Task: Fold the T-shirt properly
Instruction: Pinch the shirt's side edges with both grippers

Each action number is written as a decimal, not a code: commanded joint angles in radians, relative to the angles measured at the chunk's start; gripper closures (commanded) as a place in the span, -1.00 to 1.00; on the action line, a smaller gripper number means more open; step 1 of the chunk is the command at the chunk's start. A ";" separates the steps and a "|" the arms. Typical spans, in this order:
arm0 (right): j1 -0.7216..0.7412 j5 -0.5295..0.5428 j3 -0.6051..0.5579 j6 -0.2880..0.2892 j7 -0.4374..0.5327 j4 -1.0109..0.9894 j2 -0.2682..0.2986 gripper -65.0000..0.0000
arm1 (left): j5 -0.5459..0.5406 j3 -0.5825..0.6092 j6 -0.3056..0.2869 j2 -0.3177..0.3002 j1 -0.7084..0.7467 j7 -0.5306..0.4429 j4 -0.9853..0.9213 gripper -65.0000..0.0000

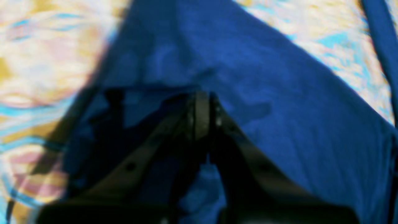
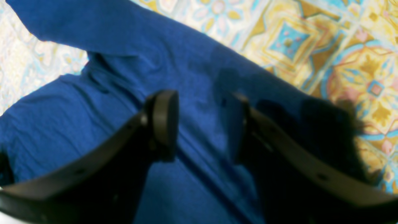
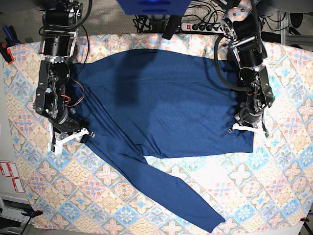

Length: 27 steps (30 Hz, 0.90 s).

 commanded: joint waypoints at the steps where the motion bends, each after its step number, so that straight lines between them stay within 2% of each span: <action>1: 0.022 0.005 0.003 0.007 0.019 0.017 0.009 0.24 | -0.009 0.000 -0.011 -0.017 -0.029 -0.023 0.021 1.00; 4: 0.022 0.005 -0.002 0.007 0.017 0.017 0.009 0.24 | -0.009 0.000 -0.011 -0.033 -0.064 -0.023 0.016 0.98; 6: 0.021 0.005 -0.017 0.007 0.017 0.017 0.009 0.24 | -0.009 0.000 -0.009 -0.033 -0.076 -0.023 0.016 0.84; 14: 0.016 0.005 -0.020 0.007 0.016 0.024 0.009 0.24 | -0.008 -0.032 -0.002 -0.044 -0.112 -0.024 0.015 -0.23; 17: 0.016 0.005 -0.020 0.007 0.014 0.024 0.009 0.24 | -0.003 -0.083 -0.002 -0.039 -0.112 -0.061 -0.002 -0.47; 20: 0.015 0.005 -0.020 0.007 0.013 0.024 0.009 0.24 | -0.006 -0.107 -0.002 -0.048 -0.141 -0.116 -0.125 -0.48; 27: 0.001 0.005 -0.020 0.007 0.011 0.047 0.009 0.24 | -0.008 -0.104 -0.002 -0.116 -0.233 -0.254 -0.426 -0.43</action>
